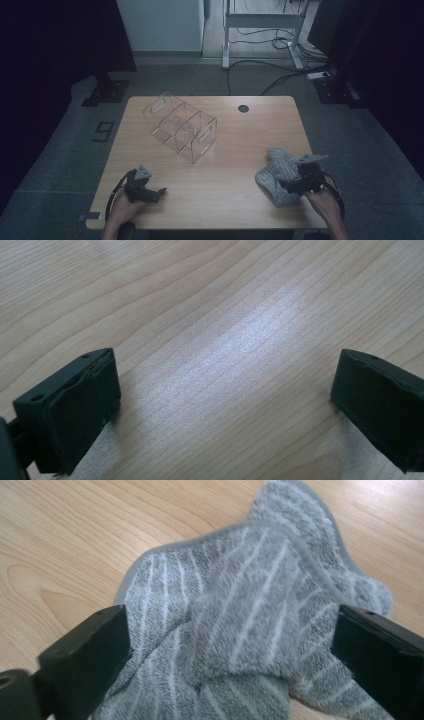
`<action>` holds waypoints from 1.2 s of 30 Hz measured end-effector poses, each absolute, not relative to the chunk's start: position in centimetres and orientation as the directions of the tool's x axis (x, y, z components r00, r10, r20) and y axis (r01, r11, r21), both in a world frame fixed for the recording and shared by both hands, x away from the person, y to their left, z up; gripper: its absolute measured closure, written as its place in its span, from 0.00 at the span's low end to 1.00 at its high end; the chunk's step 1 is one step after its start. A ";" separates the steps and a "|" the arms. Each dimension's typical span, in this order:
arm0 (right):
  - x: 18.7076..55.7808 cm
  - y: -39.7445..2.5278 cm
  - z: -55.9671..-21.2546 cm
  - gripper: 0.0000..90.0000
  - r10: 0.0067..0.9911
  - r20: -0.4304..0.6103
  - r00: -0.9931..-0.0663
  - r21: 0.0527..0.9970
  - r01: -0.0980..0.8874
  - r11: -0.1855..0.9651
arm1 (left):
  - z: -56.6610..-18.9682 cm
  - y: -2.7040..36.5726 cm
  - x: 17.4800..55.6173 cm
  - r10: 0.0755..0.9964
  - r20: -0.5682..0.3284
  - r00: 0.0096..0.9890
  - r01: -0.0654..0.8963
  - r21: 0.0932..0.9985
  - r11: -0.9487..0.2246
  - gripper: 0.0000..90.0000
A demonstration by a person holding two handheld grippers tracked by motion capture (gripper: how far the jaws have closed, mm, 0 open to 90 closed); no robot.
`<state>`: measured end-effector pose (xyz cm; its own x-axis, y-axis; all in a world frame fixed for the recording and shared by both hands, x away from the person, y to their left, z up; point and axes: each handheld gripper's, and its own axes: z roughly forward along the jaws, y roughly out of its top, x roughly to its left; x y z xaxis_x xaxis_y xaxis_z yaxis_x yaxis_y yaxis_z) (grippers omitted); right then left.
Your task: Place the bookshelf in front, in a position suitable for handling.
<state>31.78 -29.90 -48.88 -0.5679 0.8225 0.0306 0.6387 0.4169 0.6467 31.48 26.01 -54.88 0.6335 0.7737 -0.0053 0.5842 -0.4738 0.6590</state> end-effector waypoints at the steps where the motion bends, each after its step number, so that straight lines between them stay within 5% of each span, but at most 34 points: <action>1: 31.8 -29.6 -48.7 0.00 0.814 0.034 -0.579 0.651 0.631 0.422 | -54.9 26.0 31.5 0.774 -0.005 0.633 0.584 0.659 -0.474 0.00; 36: 34.7 -20.2 -45.0 0.00 0.693 0.088 -0.716 0.728 0.521 0.446 | -54.9 26.0 31.5 0.774 -0.006 0.633 0.585 0.659 -0.473 0.00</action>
<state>34.74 -20.20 -45.01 -0.7159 0.6926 0.0880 0.5207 0.4457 0.7281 31.48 26.00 -54.88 0.6327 0.7744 -0.0057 0.5847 -0.4729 0.6592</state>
